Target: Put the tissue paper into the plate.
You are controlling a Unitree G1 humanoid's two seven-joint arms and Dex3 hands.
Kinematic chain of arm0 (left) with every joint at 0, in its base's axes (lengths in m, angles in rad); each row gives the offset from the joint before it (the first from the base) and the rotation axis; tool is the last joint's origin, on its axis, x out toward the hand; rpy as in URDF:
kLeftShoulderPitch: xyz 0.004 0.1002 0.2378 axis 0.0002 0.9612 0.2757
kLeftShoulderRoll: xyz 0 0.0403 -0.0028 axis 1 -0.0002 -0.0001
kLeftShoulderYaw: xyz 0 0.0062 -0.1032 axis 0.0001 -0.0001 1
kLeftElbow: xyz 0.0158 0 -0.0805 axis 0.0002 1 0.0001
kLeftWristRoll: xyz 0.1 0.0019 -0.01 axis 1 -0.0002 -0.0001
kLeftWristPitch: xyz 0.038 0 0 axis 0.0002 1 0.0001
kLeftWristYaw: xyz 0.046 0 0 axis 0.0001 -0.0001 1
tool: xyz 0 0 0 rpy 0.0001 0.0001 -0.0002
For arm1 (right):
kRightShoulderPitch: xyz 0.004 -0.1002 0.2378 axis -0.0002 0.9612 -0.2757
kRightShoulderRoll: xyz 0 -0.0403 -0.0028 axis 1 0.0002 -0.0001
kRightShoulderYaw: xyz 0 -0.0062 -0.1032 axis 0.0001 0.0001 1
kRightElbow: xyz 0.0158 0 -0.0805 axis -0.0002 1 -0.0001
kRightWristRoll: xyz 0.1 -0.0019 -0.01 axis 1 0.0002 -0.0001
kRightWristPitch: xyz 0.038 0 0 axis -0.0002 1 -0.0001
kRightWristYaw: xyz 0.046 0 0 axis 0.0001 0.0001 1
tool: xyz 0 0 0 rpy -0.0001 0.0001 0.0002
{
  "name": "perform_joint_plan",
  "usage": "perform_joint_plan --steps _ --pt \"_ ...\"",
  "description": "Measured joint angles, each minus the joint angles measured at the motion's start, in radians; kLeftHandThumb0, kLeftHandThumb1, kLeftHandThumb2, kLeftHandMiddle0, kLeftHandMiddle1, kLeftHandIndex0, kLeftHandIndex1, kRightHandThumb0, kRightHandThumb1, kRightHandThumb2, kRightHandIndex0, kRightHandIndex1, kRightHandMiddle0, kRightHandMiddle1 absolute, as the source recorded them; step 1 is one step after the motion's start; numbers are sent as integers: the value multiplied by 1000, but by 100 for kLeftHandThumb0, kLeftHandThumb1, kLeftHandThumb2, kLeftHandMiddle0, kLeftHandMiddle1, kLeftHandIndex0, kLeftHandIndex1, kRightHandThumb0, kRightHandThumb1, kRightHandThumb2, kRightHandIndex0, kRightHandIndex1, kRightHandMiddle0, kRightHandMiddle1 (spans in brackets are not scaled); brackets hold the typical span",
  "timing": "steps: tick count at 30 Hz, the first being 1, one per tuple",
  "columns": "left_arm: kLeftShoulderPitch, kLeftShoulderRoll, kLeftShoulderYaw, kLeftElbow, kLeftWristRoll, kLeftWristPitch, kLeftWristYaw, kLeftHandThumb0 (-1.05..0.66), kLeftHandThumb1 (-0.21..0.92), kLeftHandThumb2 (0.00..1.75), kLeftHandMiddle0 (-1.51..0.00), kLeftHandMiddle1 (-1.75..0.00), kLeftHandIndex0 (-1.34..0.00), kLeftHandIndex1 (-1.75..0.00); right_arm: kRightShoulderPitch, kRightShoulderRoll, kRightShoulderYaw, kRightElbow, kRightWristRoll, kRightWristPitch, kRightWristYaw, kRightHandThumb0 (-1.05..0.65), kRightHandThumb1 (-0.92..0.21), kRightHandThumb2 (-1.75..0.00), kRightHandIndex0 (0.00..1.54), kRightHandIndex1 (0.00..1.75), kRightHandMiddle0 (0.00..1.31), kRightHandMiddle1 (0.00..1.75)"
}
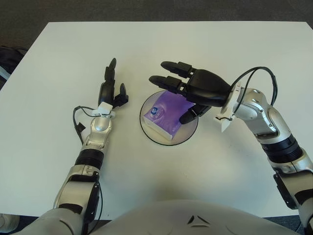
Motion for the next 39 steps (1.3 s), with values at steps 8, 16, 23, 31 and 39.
perform_joint_plan --steps 8,16,23,31,39 --pt "1 -1 0 -1 2 8 0 -85 92 93 -9 -2 0 -26 -27 -5 0 27 7 -15 13 -105 -92 -53 0 0 0 0" --pt "1 -4 0 3 4 -31 1 -81 92 92 -11 -3 0 -29 -47 -6 0 60 18 -23 27 -105 -92 -53 0 0 0 0" --pt "1 -5 1 4 3 -39 1 -80 92 89 -13 -3 0 -36 -53 6 -16 78 18 2 11 -105 -92 -64 0 0 0 0" --pt "1 -6 1 5 4 -42 2 -79 92 86 -13 -2 0 -33 -55 66 -82 95 17 75 -96 -105 -92 -79 0 0 0 0" --pt "1 -9 5 6 -2 -43 2 -77 92 88 -16 -3 0 -35 -85 118 -164 198 4 130 -292 -105 -92 -81 0 0 0 0"
